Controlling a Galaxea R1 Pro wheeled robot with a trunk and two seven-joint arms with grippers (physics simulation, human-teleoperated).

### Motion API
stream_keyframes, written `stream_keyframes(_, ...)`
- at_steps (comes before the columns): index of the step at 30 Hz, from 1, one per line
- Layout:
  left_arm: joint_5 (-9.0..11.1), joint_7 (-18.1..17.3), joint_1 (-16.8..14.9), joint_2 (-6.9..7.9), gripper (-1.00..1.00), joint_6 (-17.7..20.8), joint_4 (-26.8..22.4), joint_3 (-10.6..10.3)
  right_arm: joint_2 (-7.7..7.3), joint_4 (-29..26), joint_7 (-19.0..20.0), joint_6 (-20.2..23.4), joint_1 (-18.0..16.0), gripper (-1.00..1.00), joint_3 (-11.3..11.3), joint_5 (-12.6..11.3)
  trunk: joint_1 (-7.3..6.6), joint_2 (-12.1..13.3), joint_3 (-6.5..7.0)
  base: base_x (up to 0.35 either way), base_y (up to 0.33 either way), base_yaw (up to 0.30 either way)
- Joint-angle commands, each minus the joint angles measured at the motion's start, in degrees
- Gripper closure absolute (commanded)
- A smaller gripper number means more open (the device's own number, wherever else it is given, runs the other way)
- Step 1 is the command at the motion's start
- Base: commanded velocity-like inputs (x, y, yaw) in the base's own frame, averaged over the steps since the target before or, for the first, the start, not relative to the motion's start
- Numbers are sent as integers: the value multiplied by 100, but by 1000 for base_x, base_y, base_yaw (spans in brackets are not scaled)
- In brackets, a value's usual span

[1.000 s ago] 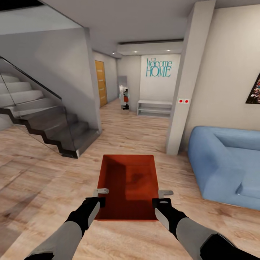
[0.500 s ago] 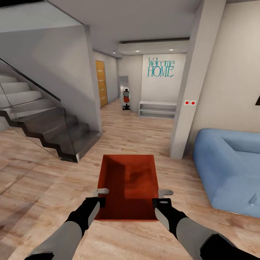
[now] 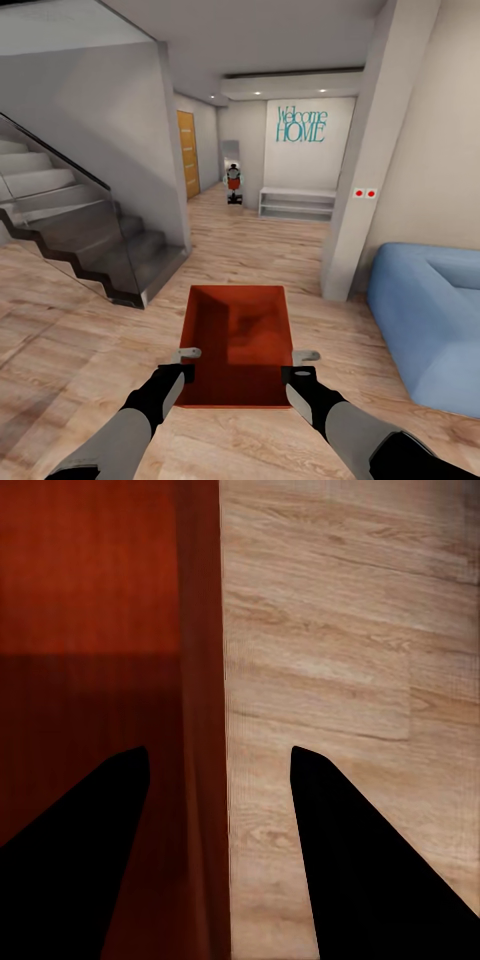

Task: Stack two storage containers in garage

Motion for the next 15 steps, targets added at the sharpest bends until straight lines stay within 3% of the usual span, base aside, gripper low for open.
stream_keyframes(1,-161,28,4,14,100,57,0,36,-5,-214,-10,-54,-12,100,-174,84,7,-13,-13,322,158,0)
stream_keyframes(15,-161,-1,4,23,100,40,-16,43,-5,-214,-10,-54,-12,100,-174,84,7,-13,-13,322,143,-213)
